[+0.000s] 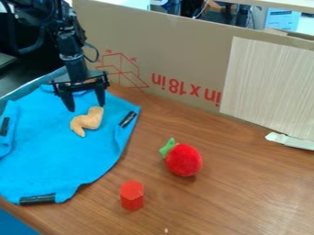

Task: Put out a pitch color toy to right side of the cloth

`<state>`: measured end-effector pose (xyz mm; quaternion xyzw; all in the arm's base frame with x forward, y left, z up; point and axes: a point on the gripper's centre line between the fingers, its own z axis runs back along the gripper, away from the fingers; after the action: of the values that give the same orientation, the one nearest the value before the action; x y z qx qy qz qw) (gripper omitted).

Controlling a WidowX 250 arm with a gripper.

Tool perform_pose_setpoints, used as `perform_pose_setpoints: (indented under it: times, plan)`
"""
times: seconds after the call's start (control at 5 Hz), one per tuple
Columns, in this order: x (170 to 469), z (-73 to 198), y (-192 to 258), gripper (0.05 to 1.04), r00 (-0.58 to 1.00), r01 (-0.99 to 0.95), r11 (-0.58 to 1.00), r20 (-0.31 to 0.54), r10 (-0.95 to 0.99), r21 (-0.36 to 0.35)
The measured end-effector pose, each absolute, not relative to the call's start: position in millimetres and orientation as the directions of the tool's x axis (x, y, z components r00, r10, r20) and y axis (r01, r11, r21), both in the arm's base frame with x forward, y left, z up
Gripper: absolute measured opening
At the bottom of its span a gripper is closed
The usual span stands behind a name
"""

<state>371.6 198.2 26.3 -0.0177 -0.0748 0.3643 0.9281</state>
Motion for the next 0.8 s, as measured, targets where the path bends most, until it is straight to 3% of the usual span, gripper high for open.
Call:
perform_pose_setpoints:
  times: [0.8]
  plan:
    - [373.4,17.7,196.0,1.001,0.687,-0.712,0.696,0.113,0.718,-0.098]
